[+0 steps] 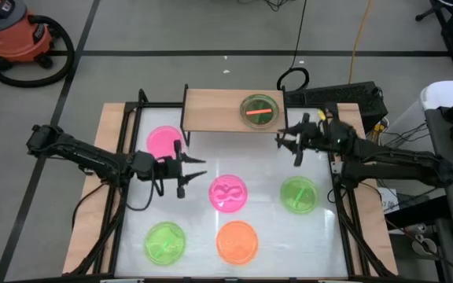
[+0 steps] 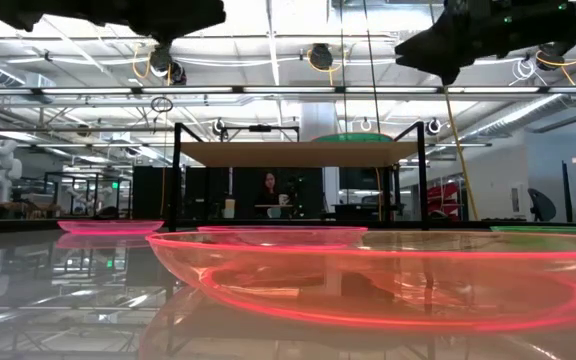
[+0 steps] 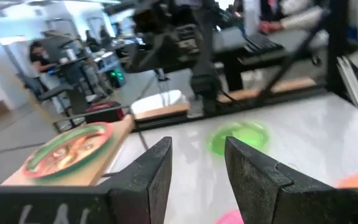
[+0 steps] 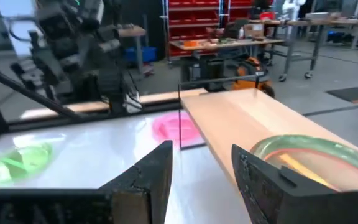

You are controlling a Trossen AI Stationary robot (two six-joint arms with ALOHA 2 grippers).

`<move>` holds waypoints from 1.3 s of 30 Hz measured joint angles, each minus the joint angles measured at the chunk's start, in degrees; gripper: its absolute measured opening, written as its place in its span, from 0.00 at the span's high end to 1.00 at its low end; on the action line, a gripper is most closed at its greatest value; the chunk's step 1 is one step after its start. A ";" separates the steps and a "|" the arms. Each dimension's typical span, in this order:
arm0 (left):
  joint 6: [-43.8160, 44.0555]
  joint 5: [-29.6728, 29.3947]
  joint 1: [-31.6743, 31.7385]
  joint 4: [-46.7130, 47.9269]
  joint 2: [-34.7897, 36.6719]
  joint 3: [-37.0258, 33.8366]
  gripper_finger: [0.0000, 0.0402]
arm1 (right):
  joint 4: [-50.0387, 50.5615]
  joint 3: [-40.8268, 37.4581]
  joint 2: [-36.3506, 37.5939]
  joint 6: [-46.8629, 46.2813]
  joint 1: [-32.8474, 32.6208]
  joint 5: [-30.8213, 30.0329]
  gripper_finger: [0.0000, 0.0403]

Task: Place and stack plates onto a shelf
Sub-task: Stack the right pink plate on the orange plate on the shelf

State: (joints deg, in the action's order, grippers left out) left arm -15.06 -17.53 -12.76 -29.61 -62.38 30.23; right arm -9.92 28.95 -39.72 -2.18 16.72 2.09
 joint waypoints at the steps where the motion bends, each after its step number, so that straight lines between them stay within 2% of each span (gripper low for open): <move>1: -1.08 -0.08 -0.88 0.86 -0.91 0.93 0.62 | -0.41 -0.42 -0.11 0.40 -1.90 -2.70 0.64; 4: -3.07 -0.31 -3.71 5.36 -4.80 6.11 0.62 | -2.31 -0.78 -0.66 2.01 -7.13 -8.63 0.64; 9: -3.25 -1.44 -6.67 20.44 -15.64 17.04 0.62 | -2.92 -0.83 -1.55 3.42 -14.31 -12.66 0.64; 13: -2.10 -0.35 -8.25 33.38 -24.43 23.46 0.62 | -1.62 -0.85 -2.42 3.00 -18.43 -12.79 0.64; 16: -0.61 1.49 -9.63 38.29 -30.13 25.47 0.62 | -1.74 -0.85 -2.75 4.74 -20.14 -12.75 0.64; 26: -0.15 2.05 -12.60 38.25 -40.28 26.78 0.62 | -2.22 -0.85 -2.75 5.96 -20.95 -16.02 0.64; 29: -0.25 0.18 -12.08 38.54 -42.60 26.78 0.62 | -2.24 -0.85 -2.74 5.95 -20.97 -16.00 0.64; 32: -0.27 -2.10 -11.19 38.57 -43.80 26.78 0.62 | -2.24 -0.85 -2.74 5.93 -20.95 -16.00 0.64; 39: 0.75 -1.92 -9.56 38.20 -45.40 27.00 0.62 | -2.24 -0.85 -2.75 4.87 -20.95 -15.97 0.64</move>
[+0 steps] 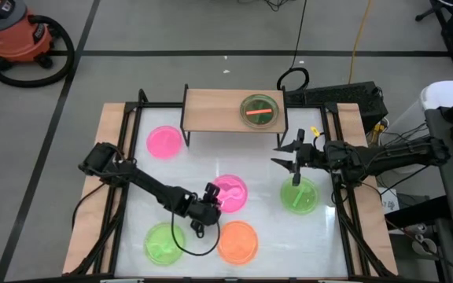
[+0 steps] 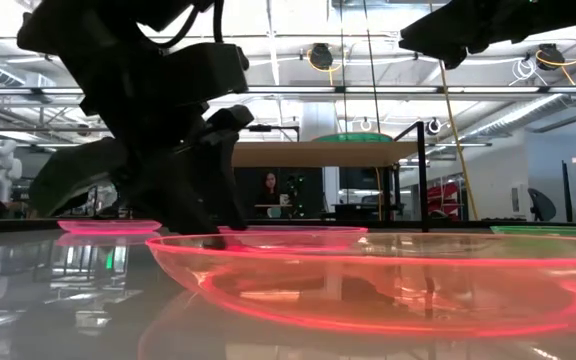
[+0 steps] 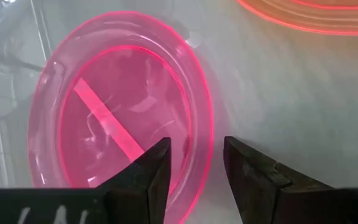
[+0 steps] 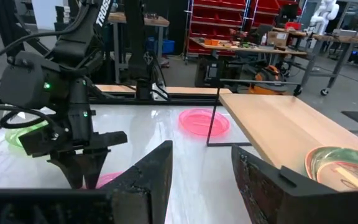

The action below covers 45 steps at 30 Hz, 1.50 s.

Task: Place and stack plates onto a shelf
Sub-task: Stack the right pink plate on the orange plate on the shelf

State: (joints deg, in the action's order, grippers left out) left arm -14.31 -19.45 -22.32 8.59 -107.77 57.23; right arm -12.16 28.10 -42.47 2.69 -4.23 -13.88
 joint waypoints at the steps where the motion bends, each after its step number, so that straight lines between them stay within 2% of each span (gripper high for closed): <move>1: 0.00 -0.06 0.08 -0.09 -0.04 0.00 0.63 | 0.02 0.00 0.01 -0.05 -0.01 0.04 0.64; 11: 0.47 0.15 -0.01 -0.61 -0.08 -0.19 0.87 | 0.36 0.00 0.01 -0.27 -0.01 0.12 0.64; 19: -1.66 -1.08 -1.83 -1.03 1.55 0.56 0.98 | 0.43 0.00 0.00 -0.27 0.00 0.15 0.64; 28: -3.97 -5.47 -3.30 5.21 5.90 6.10 0.99 | -0.19 0.00 0.01 -0.32 0.00 0.15 0.64; 32: -9.11 -8.83 -2.61 9.18 9.02 8.11 0.99 | -6.04 -0.04 0.15 -2.48 0.00 1.49 0.64; 38: -20.73 -12.15 4.81 6.17 14.19 8.90 0.99 | -13.45 -0.04 1.71 -2.92 -0.02 11.10 0.64; 41: -27.44 -11.71 11.13 2.23 15.39 8.90 1.00 | -12.80 -0.04 2.33 -2.61 -0.02 11.16 0.64; 43: -32.42 -10.23 15.96 -1.24 15.38 8.90 1.00 | -12.42 -0.04 2.42 -2.21 -0.02 11.06 0.64; 45: -37.17 -5.57 20.59 -4.64 15.20 8.90 1.00 | -12.42 -0.03 2.42 -2.10 -0.02 11.05 0.64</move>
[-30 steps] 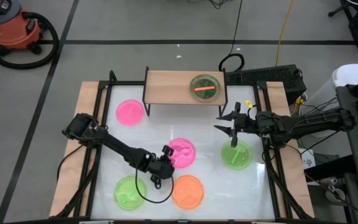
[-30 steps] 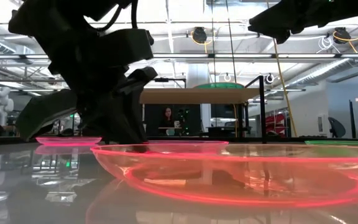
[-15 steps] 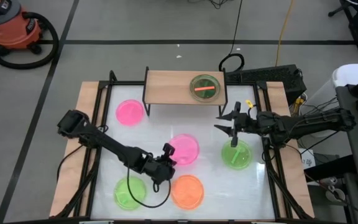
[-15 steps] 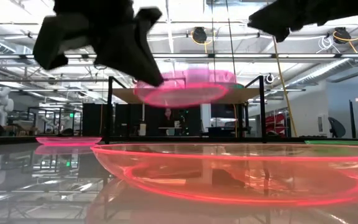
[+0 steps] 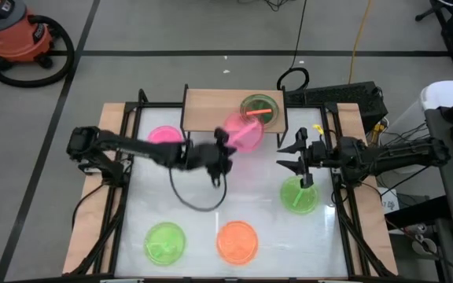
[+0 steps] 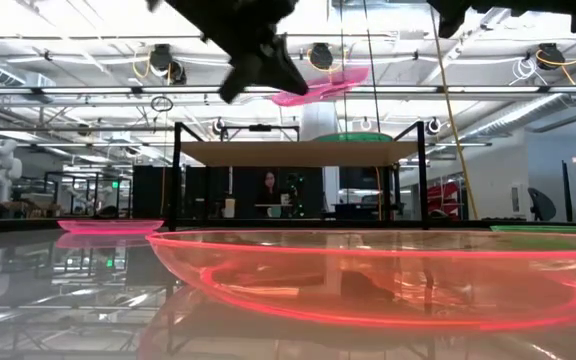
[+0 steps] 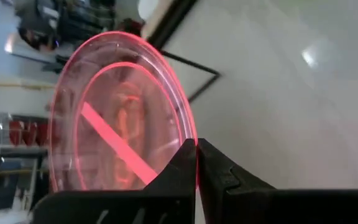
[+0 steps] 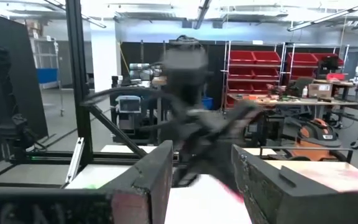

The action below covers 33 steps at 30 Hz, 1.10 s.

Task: Place and stack plates onto a shelf
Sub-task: Stack the right pink plate on the orange plate on the shelf

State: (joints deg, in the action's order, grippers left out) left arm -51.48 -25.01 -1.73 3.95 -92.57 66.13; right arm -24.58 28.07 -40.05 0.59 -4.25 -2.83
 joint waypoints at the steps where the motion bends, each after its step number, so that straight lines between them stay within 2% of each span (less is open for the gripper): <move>1: -1.61 3.08 2.25 -1.81 -0.13 0.00 1.00 | 0.00 0.00 0.01 0.06 0.00 0.00 0.64; 8: -2.61 19.20 15.78 -6.63 -0.22 0.00 1.00 | 0.22 -0.01 0.00 1.12 0.00 -0.02 0.64; 14: -2.28 29.05 19.55 -13.20 -0.26 0.00 1.00 | 0.17 -0.01 0.00 1.83 0.00 -0.04 0.64; 17: -2.53 30.01 19.62 -13.91 -2.77 2.81 1.00 | -0.09 -0.01 -0.01 2.07 0.00 -0.05 0.64; 22: -2.13 30.12 19.47 -2.09 -9.70 12.84 1.00 | -0.42 0.00 -0.13 1.93 -0.01 -0.07 0.64; 24: -1.05 30.07 19.60 -0.09 -11.91 16.18 1.00 | 0.02 0.00 -0.13 1.33 0.00 -0.06 0.64; 29: -0.48 29.90 19.77 1.46 -13.66 18.50 0.99 | 1.61 -0.01 -0.15 0.65 -0.13 -0.11 0.64; 33: 2.02 29.31 19.75 1.58 -13.66 18.58 0.90 | 3.12 0.00 -0.15 -0.75 -0.13 -0.18 0.64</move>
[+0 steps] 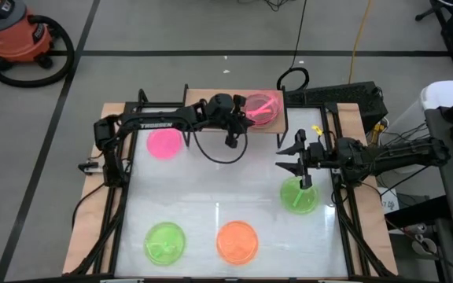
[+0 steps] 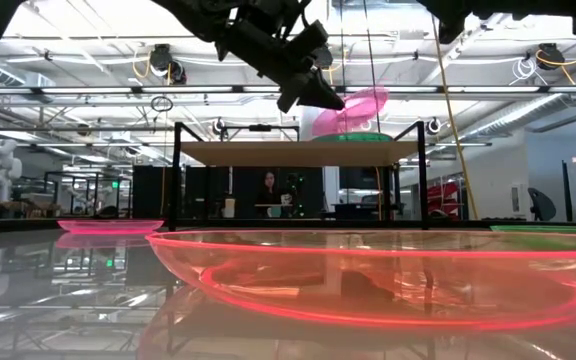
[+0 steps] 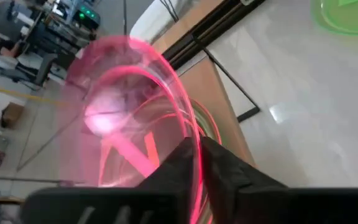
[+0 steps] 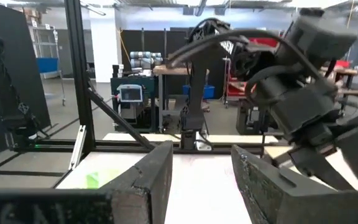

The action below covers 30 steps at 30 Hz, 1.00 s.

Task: Place and stack plates onto a shelf
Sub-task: Stack the right pink plate on the orange plate on the shelf, then put the right green plate on the shelf

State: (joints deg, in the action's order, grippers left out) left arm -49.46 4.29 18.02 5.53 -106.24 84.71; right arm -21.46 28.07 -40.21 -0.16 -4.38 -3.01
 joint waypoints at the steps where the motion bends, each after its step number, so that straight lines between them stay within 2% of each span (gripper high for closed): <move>1: 0.32 -0.63 0.00 0.18 0.00 0.00 0.86 | 0.40 -0.02 0.00 -0.37 0.00 -0.10 0.64; 8: 2.06 -5.26 -0.15 0.71 0.14 0.00 0.61 | -0.28 -0.01 0.00 -0.57 -0.02 -0.13 0.64; 12: 3.72 -13.44 -0.78 1.30 3.35 0.00 0.54 | 0.78 0.01 0.01 -0.68 -0.02 -0.13 0.64; 14: 5.74 -15.35 -1.21 2.87 6.47 0.00 0.53 | 1.72 -0.02 0.00 -0.94 -0.02 -0.13 0.64; 17: 11.31 -14.76 -2.34 5.30 12.27 0.00 0.53 | 3.42 0.00 0.02 -1.82 -0.02 -0.15 0.64; 22: 18.42 -7.92 -6.21 10.44 24.50 -0.65 0.53 | 6.30 -0.02 0.00 -3.84 -0.02 -0.14 0.64; 26: 21.13 -8.33 -10.90 9.70 34.38 -8.03 0.53 | 7.17 -0.01 0.01 -3.74 -0.02 -0.17 0.64; 30: 26.86 -8.94 -15.96 0.01 44.86 -22.37 0.53 | 7.20 0.01 0.02 -3.74 -0.02 -0.17 0.64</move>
State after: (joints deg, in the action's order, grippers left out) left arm -22.59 -4.65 2.06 5.54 -61.38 62.34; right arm -14.26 28.07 -40.18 -3.90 -4.40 -3.18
